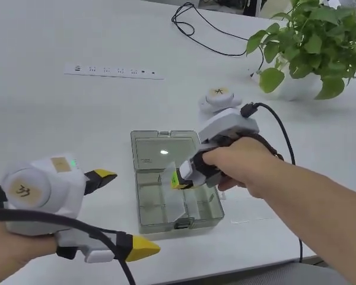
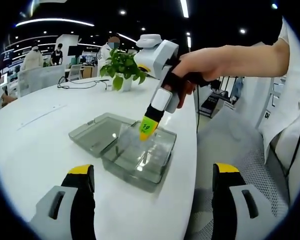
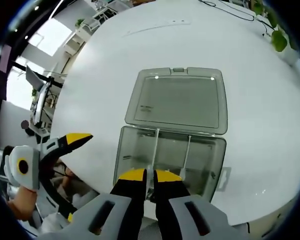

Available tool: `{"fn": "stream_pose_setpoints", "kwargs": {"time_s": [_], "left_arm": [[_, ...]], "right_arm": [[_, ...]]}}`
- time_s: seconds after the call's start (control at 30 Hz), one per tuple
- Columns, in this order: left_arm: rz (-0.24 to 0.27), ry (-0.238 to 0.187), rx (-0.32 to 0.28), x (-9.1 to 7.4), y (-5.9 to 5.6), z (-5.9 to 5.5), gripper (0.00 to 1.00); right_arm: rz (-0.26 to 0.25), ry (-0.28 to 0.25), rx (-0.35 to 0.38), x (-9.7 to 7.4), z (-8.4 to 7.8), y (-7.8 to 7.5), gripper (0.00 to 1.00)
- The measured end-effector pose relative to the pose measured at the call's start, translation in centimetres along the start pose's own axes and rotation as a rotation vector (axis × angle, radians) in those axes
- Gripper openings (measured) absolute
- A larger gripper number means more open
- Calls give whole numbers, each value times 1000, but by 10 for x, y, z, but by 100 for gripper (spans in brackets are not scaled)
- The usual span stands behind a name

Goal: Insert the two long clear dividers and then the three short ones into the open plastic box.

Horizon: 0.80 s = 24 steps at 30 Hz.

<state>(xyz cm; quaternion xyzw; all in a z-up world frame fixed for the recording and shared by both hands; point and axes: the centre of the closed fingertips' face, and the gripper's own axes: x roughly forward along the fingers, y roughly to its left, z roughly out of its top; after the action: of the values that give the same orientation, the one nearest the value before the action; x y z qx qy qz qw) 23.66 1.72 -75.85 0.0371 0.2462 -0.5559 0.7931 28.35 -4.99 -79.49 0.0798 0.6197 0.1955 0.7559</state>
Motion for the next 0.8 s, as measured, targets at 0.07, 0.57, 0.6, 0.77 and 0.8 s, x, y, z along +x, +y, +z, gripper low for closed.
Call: {"fn": "stream_pose_setpoints", "kwargs": {"time_s": [0.07, 0.57, 0.6, 0.77, 0.8], "left_arm": [[1, -4, -1, 0, 0, 1, 100], [0, 3, -6, -1, -1, -2, 100], [0, 2, -6, -1, -1, -2, 100], [-3, 2, -4, 0, -1, -2, 100], [-3, 3, -4, 0, -1, -3, 100]], "right_arm": [[1, -2, -5, -1, 0, 1, 7], [-45, 1, -99, 3, 3, 4, 7], [-49, 2, -105, 4, 3, 4, 7], [-81, 5, -162, 5, 5, 5, 7], [-87, 7, -171, 7, 6, 5, 7]]}}
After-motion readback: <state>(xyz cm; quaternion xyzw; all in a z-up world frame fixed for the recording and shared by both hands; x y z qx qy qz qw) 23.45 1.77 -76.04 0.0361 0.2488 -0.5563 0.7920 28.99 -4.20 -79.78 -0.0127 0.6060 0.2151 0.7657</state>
